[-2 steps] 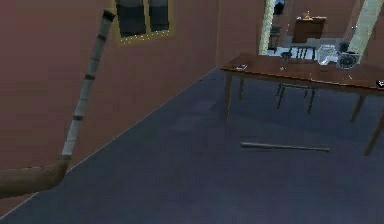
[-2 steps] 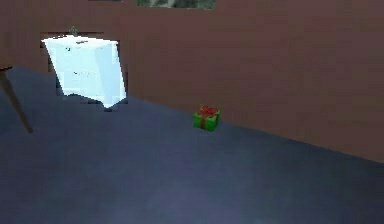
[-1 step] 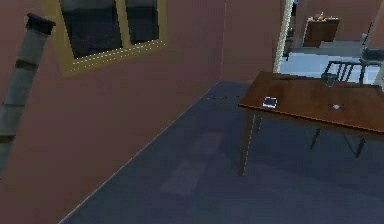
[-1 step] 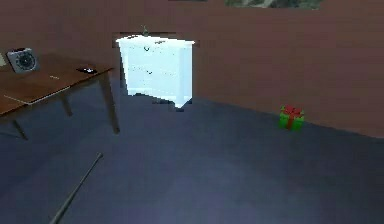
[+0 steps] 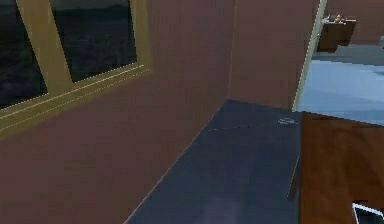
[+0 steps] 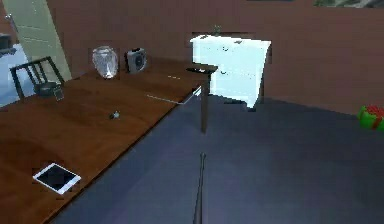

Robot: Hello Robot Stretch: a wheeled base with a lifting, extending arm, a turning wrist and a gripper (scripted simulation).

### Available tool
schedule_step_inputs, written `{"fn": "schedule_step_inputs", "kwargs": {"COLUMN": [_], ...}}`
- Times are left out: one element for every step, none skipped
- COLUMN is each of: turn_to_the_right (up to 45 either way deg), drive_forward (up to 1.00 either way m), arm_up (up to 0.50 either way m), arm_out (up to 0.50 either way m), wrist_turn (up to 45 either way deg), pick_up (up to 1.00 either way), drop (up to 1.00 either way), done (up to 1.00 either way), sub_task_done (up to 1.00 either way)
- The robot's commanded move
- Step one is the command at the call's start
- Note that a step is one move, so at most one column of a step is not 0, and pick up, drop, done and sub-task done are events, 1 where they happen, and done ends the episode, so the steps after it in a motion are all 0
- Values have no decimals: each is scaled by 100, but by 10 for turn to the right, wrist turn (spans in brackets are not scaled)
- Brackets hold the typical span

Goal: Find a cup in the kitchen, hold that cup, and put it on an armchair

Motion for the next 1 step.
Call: {"fn": "schedule_step_inputs", "kwargs": {"turn_to_the_right": [0], "drive_forward": [50], "arm_up": [0], "arm_out": [0], "wrist_turn": [0], "pick_up": [0], "drop": [0], "done": [0], "sub_task_done": [0]}}
